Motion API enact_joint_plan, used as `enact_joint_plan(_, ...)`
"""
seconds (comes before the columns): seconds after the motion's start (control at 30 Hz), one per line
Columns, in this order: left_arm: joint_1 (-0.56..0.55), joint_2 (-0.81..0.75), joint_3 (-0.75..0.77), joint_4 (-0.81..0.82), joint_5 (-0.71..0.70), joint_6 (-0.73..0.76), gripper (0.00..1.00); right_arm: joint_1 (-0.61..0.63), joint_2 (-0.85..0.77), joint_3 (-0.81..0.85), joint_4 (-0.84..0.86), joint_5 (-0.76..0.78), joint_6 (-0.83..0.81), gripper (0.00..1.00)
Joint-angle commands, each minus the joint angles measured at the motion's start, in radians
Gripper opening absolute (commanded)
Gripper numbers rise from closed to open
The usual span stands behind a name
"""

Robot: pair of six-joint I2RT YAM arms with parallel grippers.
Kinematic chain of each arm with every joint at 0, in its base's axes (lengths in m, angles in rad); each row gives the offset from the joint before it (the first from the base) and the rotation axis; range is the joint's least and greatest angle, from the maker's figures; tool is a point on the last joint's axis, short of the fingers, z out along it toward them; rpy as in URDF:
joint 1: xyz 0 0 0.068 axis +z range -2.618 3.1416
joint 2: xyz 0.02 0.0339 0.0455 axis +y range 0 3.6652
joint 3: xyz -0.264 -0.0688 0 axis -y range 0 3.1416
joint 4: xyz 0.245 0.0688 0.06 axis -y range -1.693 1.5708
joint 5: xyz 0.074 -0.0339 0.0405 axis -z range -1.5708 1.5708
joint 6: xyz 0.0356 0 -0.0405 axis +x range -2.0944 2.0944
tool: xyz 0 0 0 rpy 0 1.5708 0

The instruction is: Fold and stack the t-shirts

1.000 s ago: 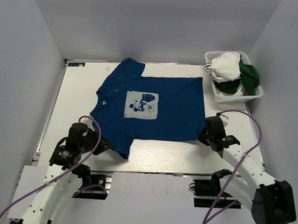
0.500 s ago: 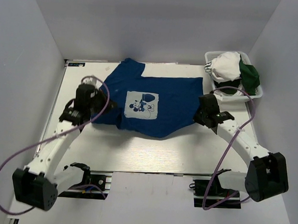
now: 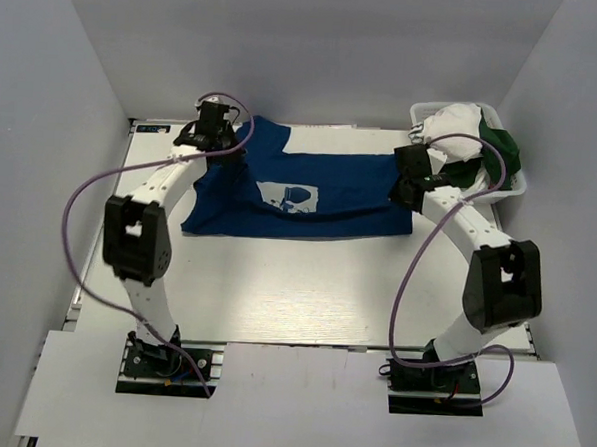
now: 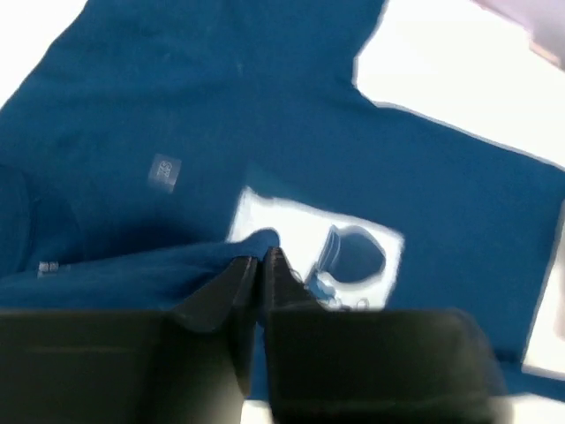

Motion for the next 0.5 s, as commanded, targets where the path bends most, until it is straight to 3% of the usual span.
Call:
enact_joint_plan(0.0, 0.037, 0.203, 0.235, -0.097, -0.033, 0.044, 0.22, -0.031, 0.097, 0.125, -0.055, 0.071, 0.001, 0.0)
enact_joint_plan(0.07, 0.063, 0.311, 0.349, -0.198, -0.033, 0.022, 0.33, -0.042, 0.18, 0.205, -0.085, 0.076, -0.009, 0.16)
enact_joint_plan(0.1, 0.072, 0.358, 0.457, -0.233, -0.043, 0.022, 0.59, -0.048, 0.203, 0.245, -0.096, 0.079, -0.02, 0.19)
enact_joint_plan(0.13, 0.081, 0.444, 0.51, -0.269, -0.033, 0.013, 0.76, -0.051, 0.219, 0.263, -0.12, 0.079, -0.023, 0.25)
enact_joint_plan(0.17, 0.1, 0.476, 0.596, -0.328, -0.033, 0.013, 0.9, -0.05, 0.258, 0.3, -0.146, 0.076, -0.031, 0.43)
enact_joint_plan(0.2, 0.1, 0.498, 0.622, -0.35, -0.033, 0.004, 0.99, -0.046, 0.265, 0.329, -0.156, 0.079, -0.037, 0.48)
enact_joint_plan(0.27, 0.124, 0.488, 0.6, -0.361, -0.024, 0.004, 0.99, -0.04, 0.269, 0.337, -0.162, 0.071, -0.054, 0.54)
enact_joint_plan(0.3, 0.124, 0.462, 0.563, -0.323, -0.024, 0.004, 0.99, -0.039, 0.265, 0.333, -0.165, 0.061, -0.06, 0.68)
enact_joint_plan(0.33, 0.124, 0.428, 0.516, -0.295, -0.014, 0.004, 0.99, -0.037, 0.248, 0.325, -0.153, 0.047, -0.075, 0.7)
enact_joint_plan(0.43, 0.135, 0.259, 0.292, -0.167, 0.007, 0.004, 0.99, -0.022, 0.185, 0.247, -0.081, -0.028, -0.126, 0.9)
enact_joint_plan(0.47, 0.135, 0.216, 0.183, -0.137, 0.007, 0.004, 0.99, -0.019, 0.167, 0.201, -0.041, -0.08, -0.132, 0.9)
